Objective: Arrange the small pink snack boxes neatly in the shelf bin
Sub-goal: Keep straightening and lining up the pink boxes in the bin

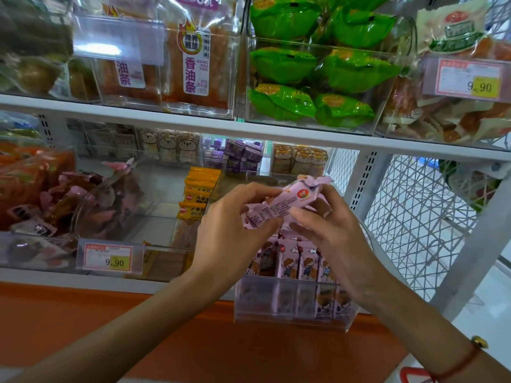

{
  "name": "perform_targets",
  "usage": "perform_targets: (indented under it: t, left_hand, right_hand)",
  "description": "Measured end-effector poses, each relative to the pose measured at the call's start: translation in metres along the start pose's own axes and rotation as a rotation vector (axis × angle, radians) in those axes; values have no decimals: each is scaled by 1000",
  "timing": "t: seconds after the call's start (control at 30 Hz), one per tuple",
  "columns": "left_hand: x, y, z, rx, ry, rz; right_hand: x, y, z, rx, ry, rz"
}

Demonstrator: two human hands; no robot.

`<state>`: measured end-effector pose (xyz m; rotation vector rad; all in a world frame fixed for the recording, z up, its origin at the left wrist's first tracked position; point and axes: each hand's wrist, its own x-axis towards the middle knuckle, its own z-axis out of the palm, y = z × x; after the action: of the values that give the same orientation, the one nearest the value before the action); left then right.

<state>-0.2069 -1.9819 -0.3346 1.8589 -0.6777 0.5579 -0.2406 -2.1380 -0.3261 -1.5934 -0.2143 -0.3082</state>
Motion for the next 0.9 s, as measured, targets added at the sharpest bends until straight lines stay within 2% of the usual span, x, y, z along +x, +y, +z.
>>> perform_targets:
  t: [0.1, 0.17, 0.23, 0.33, 0.47, 0.57, 0.73, 0.9]
  left_hand:
    - [1, 3, -1, 68, 3, 71]
    - [1, 5, 2, 30, -39, 69]
    - [1, 7, 4, -74, -60, -40]
    - [2, 9, 8, -346, -100, -272]
    - [1, 8, 11, -441, -101, -281]
    - [-1, 7, 8, -402, -110, -182]
    - [-1, -2, 1, 68, -158, 257]
    - [2, -13, -5, 194, -171, 418]
  right_hand:
    - [0, 2, 0, 30, 106, 59]
    - [1, 3, -4, 229, 125, 163]
    - [2, 3, -9, 439, 141, 280]
    - [3, 4, -12, 538, 137, 392]
    - [3, 8, -15, 545, 107, 458]
    - [4, 7, -16, 542, 83, 484]
    - [5, 2, -21, 626, 26, 453]
    - [3, -1, -25, 733, -89, 354]
